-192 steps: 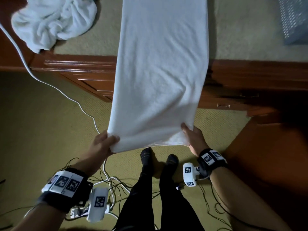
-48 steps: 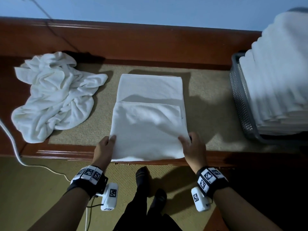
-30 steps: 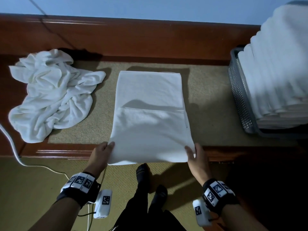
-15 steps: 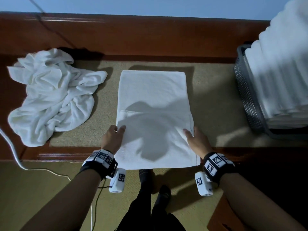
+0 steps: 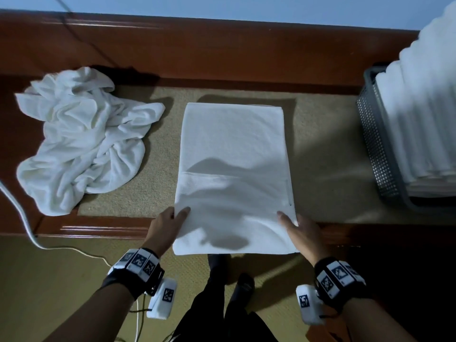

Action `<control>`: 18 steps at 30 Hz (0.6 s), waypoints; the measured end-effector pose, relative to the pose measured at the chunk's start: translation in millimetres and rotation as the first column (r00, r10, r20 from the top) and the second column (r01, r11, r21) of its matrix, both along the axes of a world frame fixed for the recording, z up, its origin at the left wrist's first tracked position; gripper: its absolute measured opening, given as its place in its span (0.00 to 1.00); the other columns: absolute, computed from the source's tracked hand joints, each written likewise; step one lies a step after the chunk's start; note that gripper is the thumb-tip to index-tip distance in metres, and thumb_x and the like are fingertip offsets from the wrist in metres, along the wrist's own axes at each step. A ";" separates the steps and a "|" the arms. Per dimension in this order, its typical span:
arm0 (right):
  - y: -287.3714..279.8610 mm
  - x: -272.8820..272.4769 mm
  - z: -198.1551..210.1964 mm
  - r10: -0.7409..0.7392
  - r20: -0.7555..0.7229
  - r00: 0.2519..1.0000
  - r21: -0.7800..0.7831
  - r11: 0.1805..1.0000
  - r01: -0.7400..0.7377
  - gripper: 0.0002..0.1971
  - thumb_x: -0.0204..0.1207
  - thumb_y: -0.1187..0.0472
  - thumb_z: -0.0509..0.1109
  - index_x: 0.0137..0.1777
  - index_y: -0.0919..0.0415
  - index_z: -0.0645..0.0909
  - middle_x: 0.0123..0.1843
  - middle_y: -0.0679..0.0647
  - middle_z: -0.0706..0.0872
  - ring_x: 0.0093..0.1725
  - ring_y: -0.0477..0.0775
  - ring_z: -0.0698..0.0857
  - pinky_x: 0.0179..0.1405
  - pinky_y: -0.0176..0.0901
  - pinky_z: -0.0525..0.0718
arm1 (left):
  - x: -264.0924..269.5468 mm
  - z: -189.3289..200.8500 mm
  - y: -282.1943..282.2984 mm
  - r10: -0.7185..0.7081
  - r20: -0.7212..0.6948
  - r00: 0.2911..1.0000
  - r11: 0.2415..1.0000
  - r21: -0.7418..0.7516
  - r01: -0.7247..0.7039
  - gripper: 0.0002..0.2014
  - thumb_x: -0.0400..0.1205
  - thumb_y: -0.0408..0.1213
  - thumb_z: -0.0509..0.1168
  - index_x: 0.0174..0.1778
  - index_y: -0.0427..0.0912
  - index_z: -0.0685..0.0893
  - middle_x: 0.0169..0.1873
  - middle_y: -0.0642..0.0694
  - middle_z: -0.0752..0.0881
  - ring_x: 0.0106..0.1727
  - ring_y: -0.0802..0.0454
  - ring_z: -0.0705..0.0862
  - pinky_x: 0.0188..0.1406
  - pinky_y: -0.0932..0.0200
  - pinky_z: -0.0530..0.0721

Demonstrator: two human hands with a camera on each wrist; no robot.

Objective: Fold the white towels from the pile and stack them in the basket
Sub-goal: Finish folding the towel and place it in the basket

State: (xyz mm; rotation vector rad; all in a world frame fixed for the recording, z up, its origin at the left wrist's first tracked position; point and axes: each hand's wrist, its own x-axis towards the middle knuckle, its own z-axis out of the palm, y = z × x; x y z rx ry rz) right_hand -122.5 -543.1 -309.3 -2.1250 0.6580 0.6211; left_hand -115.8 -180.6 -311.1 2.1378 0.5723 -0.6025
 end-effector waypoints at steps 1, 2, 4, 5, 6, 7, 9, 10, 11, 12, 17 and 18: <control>-0.9 -7.1 -1.5 -0.004 0.003 1.000 0.010 1.000 0.004 0.47 0.76 0.25 0.65 0.82 0.62 0.75 0.80 0.59 0.80 0.79 0.61 0.79 0.78 0.56 0.76 | -7.2 0.0 2.5 -0.005 -0.003 1.000 1.000 -0.015 0.005 0.27 0.79 0.68 0.58 0.48 0.46 0.86 0.43 0.47 0.90 0.45 0.46 0.89 0.47 0.47 0.87; -2.6 -13.9 -4.4 -0.023 0.018 1.000 0.020 1.000 0.023 0.47 0.73 0.23 0.63 0.80 0.61 0.77 0.76 0.59 0.83 0.76 0.61 0.81 0.76 0.56 0.78 | -13.1 -1.1 5.4 0.002 0.004 1.000 1.000 -0.031 -0.002 0.27 0.78 0.67 0.58 0.47 0.46 0.86 0.42 0.46 0.90 0.44 0.44 0.89 0.45 0.46 0.86; -4.7 -24.3 -1.3 -0.111 0.101 0.989 0.062 0.992 0.106 0.39 0.73 0.25 0.63 0.64 0.62 0.84 0.55 0.56 0.89 0.57 0.56 0.88 0.57 0.50 0.85 | -23.3 -0.9 7.3 0.039 0.027 0.999 0.997 -0.062 -0.037 0.24 0.80 0.63 0.60 0.45 0.44 0.86 0.41 0.44 0.90 0.43 0.42 0.90 0.43 0.47 0.84; -4.5 -28.4 1.3 -0.137 0.149 0.979 0.077 0.989 0.126 0.32 0.74 0.28 0.63 0.52 0.60 0.83 0.42 0.53 0.85 0.44 0.52 0.85 0.44 0.46 0.82 | -28.0 -1.1 7.9 0.048 0.039 0.998 0.997 -0.059 -0.046 0.21 0.83 0.61 0.63 0.45 0.45 0.87 0.41 0.44 0.90 0.43 0.42 0.90 0.43 0.47 0.84; -4.3 -32.8 1.5 -0.142 0.173 0.975 0.083 0.988 0.129 0.28 0.73 0.30 0.64 0.45 0.58 0.80 0.35 0.50 0.80 0.36 0.50 0.80 0.37 0.45 0.77 | -33.3 -2.2 8.5 0.054 0.047 0.997 0.998 -0.046 -0.052 0.18 0.85 0.58 0.65 0.46 0.46 0.87 0.42 0.45 0.91 0.44 0.43 0.90 0.43 0.47 0.85; -3.2 -36.4 0.0 -0.136 0.177 0.975 0.082 0.989 0.123 0.28 0.74 0.30 0.65 0.45 0.59 0.80 0.35 0.50 0.81 0.35 0.49 0.80 0.38 0.46 0.77 | -38.1 -4.4 9.0 0.069 0.059 0.996 0.997 -0.039 -0.067 0.16 0.84 0.58 0.67 0.47 0.48 0.87 0.43 0.47 0.91 0.44 0.44 0.90 0.44 0.46 0.86; -4.9 -42.6 -14.1 -0.125 0.156 0.980 0.048 0.992 0.119 0.34 0.78 0.31 0.69 0.63 0.64 0.84 0.55 0.57 0.90 0.55 0.56 0.88 0.56 0.51 0.84 | -45.3 -10.9 8.6 0.131 0.074 0.989 0.990 -0.057 -0.127 0.20 0.78 0.63 0.68 0.46 0.48 0.87 0.42 0.48 0.92 0.44 0.44 0.91 0.45 0.41 0.89; -5.9 -44.1 -18.5 -0.121 0.147 0.982 0.021 0.993 0.119 0.36 0.80 0.32 0.70 0.71 0.65 0.81 0.64 0.58 0.89 0.63 0.59 0.87 0.62 0.52 0.83 | -47.6 -12.8 7.0 0.173 0.080 0.982 0.983 -0.081 -0.167 0.21 0.76 0.63 0.69 0.46 0.47 0.87 0.42 0.47 0.93 0.44 0.44 0.91 0.46 0.38 0.90; -5.5 -44.5 -18.0 -0.117 0.145 0.982 0.003 0.993 0.118 0.36 0.81 0.33 0.70 0.73 0.65 0.80 0.65 0.58 0.89 0.64 0.59 0.87 0.60 0.50 0.83 | -49.5 -14.7 4.9 0.206 0.088 0.975 0.975 -0.100 -0.197 0.21 0.77 0.62 0.70 0.46 0.47 0.87 0.42 0.47 0.93 0.44 0.44 0.92 0.47 0.37 0.90; -5.0 -45.1 -16.3 -0.120 0.156 0.981 -0.006 0.993 0.122 0.34 0.80 0.34 0.69 0.71 0.64 0.80 0.59 0.56 0.89 0.57 0.57 0.88 0.52 0.46 0.82 | -51.7 -16.6 2.5 0.233 0.102 0.967 0.968 -0.118 -0.220 0.19 0.78 0.61 0.71 0.47 0.46 0.87 0.43 0.48 0.93 0.45 0.44 0.92 0.47 0.37 0.90; 1.8 -63.4 0.6 -0.024 0.398 0.917 -0.055 0.997 0.050 0.21 0.78 0.44 0.78 0.64 0.46 0.73 0.57 0.46 0.80 0.55 0.49 0.81 0.50 0.43 0.79 | -76.5 -18.2 -4.4 0.377 0.090 0.922 0.919 -0.159 -0.361 0.31 0.74 0.63 0.77 0.63 0.44 0.82 0.52 0.47 0.88 0.54 0.47 0.88 0.50 0.48 0.85; 0.5 -69.3 -5.6 0.010 0.411 0.911 -0.076 0.997 0.023 0.23 0.77 0.46 0.80 0.65 0.45 0.72 0.59 0.45 0.78 0.58 0.48 0.79 0.55 0.44 0.80 | -81.8 -23.6 -2.9 0.380 0.066 0.923 0.913 -0.186 -0.363 0.36 0.70 0.67 0.76 0.64 0.44 0.81 0.54 0.47 0.88 0.56 0.48 0.88 0.53 0.47 0.86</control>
